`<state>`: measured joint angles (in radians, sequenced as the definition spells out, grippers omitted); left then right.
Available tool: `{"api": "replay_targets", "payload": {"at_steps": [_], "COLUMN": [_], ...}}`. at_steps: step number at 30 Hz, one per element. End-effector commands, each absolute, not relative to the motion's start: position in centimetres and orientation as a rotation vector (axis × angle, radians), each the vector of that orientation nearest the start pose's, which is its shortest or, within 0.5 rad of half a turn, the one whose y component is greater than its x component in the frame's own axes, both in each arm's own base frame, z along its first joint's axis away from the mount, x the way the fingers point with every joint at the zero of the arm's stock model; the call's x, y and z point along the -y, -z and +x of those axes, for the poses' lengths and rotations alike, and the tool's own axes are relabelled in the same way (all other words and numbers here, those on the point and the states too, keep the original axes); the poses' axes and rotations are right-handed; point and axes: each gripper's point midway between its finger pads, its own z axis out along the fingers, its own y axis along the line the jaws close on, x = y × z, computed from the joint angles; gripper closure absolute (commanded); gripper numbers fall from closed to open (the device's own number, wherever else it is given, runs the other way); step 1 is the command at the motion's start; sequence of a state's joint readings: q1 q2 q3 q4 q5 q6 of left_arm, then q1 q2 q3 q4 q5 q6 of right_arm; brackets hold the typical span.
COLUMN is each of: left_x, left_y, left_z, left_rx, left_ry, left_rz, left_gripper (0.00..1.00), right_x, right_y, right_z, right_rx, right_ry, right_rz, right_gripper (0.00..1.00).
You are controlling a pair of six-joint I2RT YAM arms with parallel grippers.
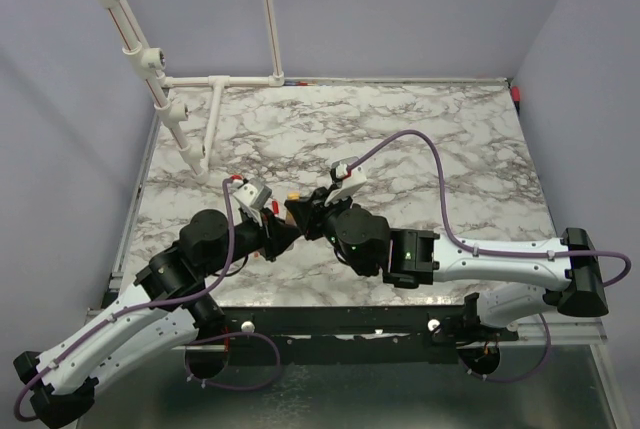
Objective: Insert the pens into the pen caps
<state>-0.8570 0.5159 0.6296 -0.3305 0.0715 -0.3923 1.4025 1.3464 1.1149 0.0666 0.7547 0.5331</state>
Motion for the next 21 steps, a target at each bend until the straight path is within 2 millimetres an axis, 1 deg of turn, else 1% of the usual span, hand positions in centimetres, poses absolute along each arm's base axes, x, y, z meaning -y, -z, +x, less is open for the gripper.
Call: {"api": "replay_targets", "payload": {"at_steps": [1, 8, 14, 18, 21], "left_x": [20.8, 20.6, 20.5, 20.4, 20.3], "left_y": [-25.4, -25.5, -25.4, -25.4, -25.5], "left_z": [16.1, 16.3, 16.5, 16.5, 16.6], "left_rx": [-1.768, -1.764, -1.763, -1.764, -1.761], "left_ry": [0.904, 0.896, 0.886, 0.883, 0.881], "left_rz": [0.408, 0.394, 0.384, 0.380, 0.377], "left_gripper": [1.00, 1.00, 1.00, 1.00, 1.00], "right_x": [-39.9, -40.7, -41.0, -41.1, -41.1], "right_y": [-29.0, -29.4, -29.5, -29.6, -29.6], "right_z": [15.9, 14.7, 13.9, 13.4, 13.1], "right_rx": [-1.775, -1.772, -1.766, -1.760, -1.756], "right_ry": [-0.800, -0.860, -0.866, -0.866, -0.866], "right_rz": [-0.225, -0.255, -0.277, -0.297, -0.304], "right_gripper": [0.99, 0.99, 0.98, 0.94, 0.89]}}
